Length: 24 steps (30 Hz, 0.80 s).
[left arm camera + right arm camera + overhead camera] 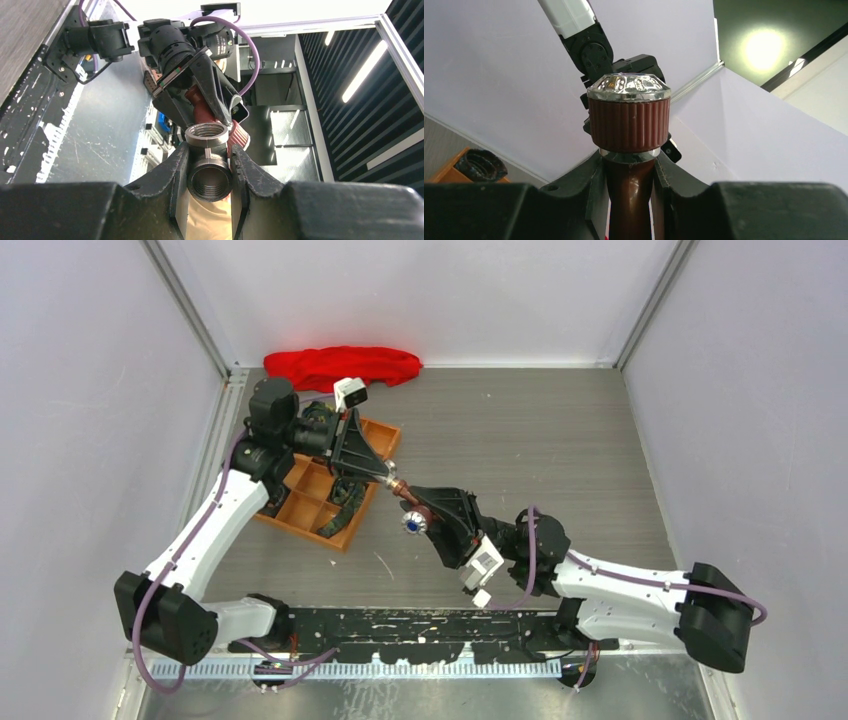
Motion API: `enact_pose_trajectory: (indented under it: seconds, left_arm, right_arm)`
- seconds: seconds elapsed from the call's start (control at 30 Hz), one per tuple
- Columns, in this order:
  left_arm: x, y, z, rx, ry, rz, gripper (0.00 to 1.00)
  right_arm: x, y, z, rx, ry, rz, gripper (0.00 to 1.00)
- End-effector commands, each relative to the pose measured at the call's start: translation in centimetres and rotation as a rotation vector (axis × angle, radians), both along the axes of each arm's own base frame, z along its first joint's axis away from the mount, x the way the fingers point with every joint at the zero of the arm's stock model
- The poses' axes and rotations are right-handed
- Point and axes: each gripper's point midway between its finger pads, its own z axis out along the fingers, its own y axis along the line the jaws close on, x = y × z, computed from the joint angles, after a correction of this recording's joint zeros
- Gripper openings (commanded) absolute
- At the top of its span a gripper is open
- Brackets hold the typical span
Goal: Install the water faucets
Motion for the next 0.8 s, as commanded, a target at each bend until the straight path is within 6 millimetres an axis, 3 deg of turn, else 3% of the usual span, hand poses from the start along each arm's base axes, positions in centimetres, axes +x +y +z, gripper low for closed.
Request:
enact_pose_trajectory:
  seconds: [0.0, 0.3, 0.77]
  left_arm:
    - [-1.5, 0.4, 2.6, -0.051, -0.135, -0.037, 0.00]
    - [-1.7, 0.4, 2.5, -0.056, -0.154, -0.018, 0.00]
    - [-1.0, 0.1, 2.5, -0.069, -0.204, 0.053, 0.00]
  right_arm:
    - [0.7, -1.4, 1.8, 0.144, 0.066, -0.004, 0.00]
    - [1.2, -2.0, 2.2, 0.249, 0.207, 0.058, 0.00]
    - [1.9, -1.2, 1.7, 0.255, 0.368, 0.118, 0.00]
